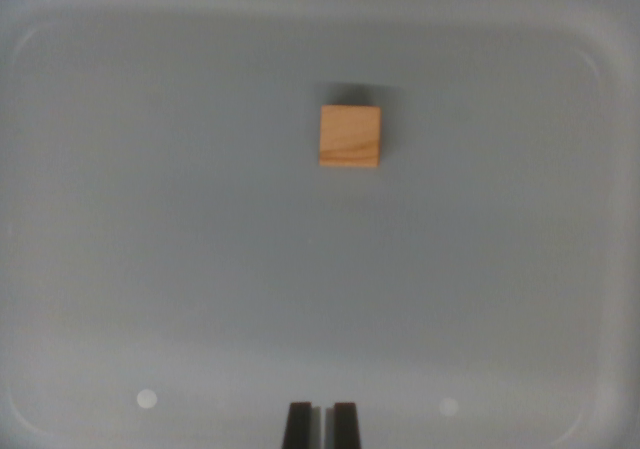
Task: Push wooden cube
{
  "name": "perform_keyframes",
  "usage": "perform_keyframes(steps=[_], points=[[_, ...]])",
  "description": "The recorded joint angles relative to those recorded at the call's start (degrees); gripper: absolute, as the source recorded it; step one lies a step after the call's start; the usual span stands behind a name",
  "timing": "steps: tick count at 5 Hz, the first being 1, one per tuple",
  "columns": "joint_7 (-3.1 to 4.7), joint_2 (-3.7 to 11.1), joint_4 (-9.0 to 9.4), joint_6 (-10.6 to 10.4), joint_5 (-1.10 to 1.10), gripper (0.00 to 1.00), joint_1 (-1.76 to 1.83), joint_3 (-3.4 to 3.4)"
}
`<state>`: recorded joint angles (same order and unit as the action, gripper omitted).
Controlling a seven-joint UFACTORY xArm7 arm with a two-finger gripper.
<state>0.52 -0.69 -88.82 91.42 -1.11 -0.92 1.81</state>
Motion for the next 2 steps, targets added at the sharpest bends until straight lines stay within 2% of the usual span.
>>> perform_keyframes(steps=[2], points=[[-0.02, 0.28, 0.51, -0.8, -0.01, 0.00, -0.01, -0.03]])
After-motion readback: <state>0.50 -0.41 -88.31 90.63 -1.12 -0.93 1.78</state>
